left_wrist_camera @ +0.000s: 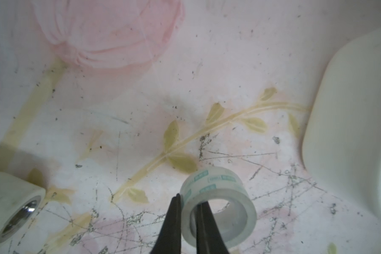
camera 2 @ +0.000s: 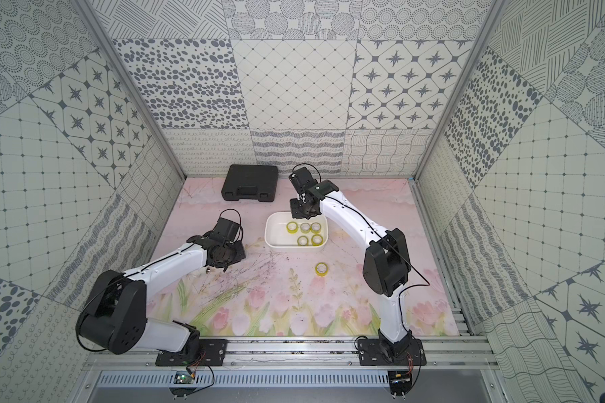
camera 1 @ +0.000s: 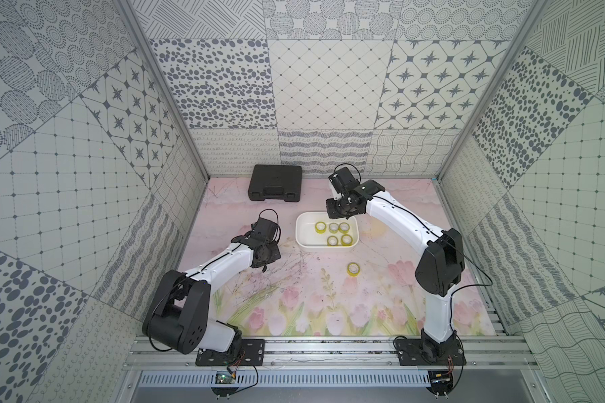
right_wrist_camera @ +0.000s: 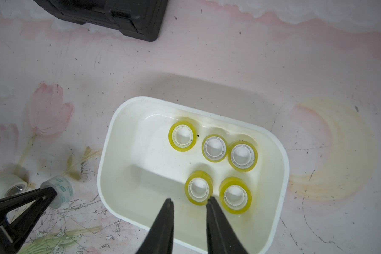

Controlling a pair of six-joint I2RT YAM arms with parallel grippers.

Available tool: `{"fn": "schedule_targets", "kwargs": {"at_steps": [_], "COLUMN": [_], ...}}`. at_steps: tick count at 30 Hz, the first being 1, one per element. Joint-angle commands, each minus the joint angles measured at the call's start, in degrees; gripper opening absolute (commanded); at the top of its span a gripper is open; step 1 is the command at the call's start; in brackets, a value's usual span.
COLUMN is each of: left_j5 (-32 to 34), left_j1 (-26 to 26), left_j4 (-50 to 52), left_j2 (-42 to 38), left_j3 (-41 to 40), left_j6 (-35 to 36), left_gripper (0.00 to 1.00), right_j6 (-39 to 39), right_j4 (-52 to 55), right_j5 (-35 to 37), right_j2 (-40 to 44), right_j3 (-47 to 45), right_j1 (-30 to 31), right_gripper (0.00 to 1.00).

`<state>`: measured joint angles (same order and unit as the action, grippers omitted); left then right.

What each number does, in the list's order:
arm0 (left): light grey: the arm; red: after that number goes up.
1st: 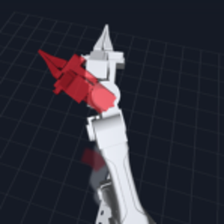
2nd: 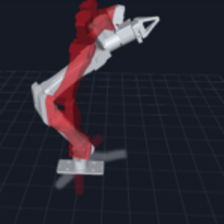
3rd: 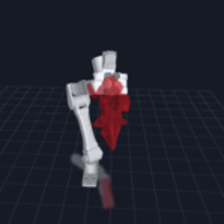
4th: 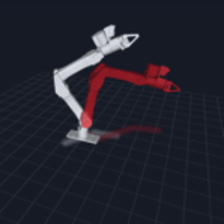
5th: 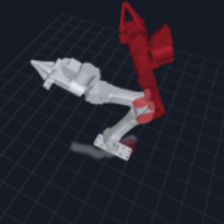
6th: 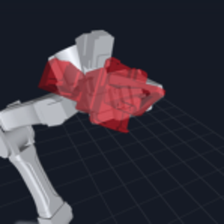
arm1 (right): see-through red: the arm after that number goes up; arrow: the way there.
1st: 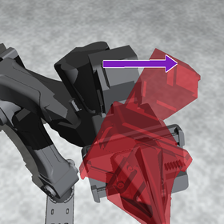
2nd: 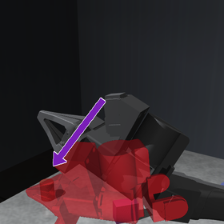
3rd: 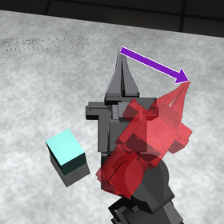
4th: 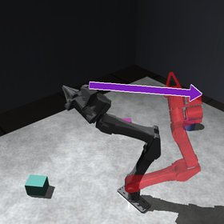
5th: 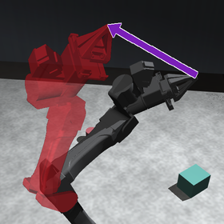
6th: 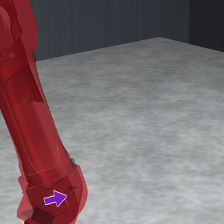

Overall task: Put the transparent tape into the storage box
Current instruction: Pick up the tape at the center of the board, then place the tape in the storage box.

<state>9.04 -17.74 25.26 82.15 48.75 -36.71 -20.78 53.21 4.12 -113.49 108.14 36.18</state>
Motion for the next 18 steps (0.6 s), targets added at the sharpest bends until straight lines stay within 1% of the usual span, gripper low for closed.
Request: {"fn": "schedule_targets", "kwargs": {"at_steps": [1,2,3,4,5,6,7,9,13,18], "left_j5": [0.3,-0.1,-0.7,-1.3,-2.0,-2.7,-3.3,-4.6,-6.3,-8.6], "left_j1": [0.4,0.4,0.5,0.5,0.4,0.4,0.3,-0.1,-2.3,-7.1], "left_j4": [4.2,4.6,4.7,4.9,4.9,4.9,4.8,4.7,3.8,4.6], "left_j2": [-3.3,-3.6,-3.8,-3.8,-3.6,-3.3,-2.9,-1.5,2.0,9.0], "left_j3": [4.3,5.6,6.9,7.8,9.0,10.3,11.2,13.7,18.3,25.3], "left_j6": [4.7,5.4,6.0,6.5,6.9,7.3,7.7,8.7,11.7,16.6], "left_gripper": [0.0,0.0,0.0,0.0,0.0,0.0,0.0,0.0,0.0,0.0], "right_j6": [-1.3,-1.5,-1.7,-1.8,-1.8,-1.7,-1.7,-1.8,-2.0,-2.9], "right_j4": [-0.8,-0.7,-0.8,-0.8,-0.8,-0.7,-0.7,-0.9,-0.8,-0.7], "right_j5": [0.6,0.8,0.8,0.9,1.2,1.3,1.2,1.2,1.2,1.2], "right_j2": [1.9,2.0,2.1,2.2,2.1,2.1,2.0,1.9,1.6,1.9], "right_j3": [-0.4,-0.4,-0.4,-0.2,-0.1,0.2,0.5,0.9,1.7,1.6], "right_j1": [-0.6,-0.7,-0.9,-1.0,-1.0,-1.2,-1.3,-1.7,-2.8,-5.1], "right_gripper": [0.43,0.54,0.59,0.61,0.67,0.78,0.85,0.95,0.97,0.97]}}
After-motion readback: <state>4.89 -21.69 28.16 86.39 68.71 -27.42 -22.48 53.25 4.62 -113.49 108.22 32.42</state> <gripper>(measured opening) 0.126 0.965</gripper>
